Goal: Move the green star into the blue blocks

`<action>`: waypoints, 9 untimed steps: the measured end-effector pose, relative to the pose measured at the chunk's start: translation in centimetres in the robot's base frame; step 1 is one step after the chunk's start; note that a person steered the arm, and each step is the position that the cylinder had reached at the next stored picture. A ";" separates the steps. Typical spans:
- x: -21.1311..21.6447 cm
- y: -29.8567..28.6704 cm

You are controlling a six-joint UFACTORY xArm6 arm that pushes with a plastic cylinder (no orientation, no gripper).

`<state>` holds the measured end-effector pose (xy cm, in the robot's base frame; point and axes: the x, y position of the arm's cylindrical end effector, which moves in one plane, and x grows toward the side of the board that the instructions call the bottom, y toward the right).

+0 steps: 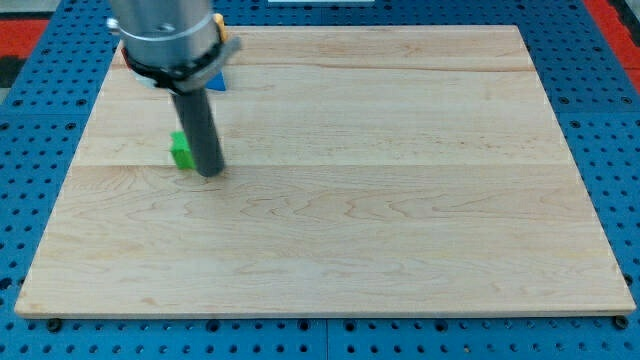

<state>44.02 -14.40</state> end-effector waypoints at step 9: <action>-5.7 -6.3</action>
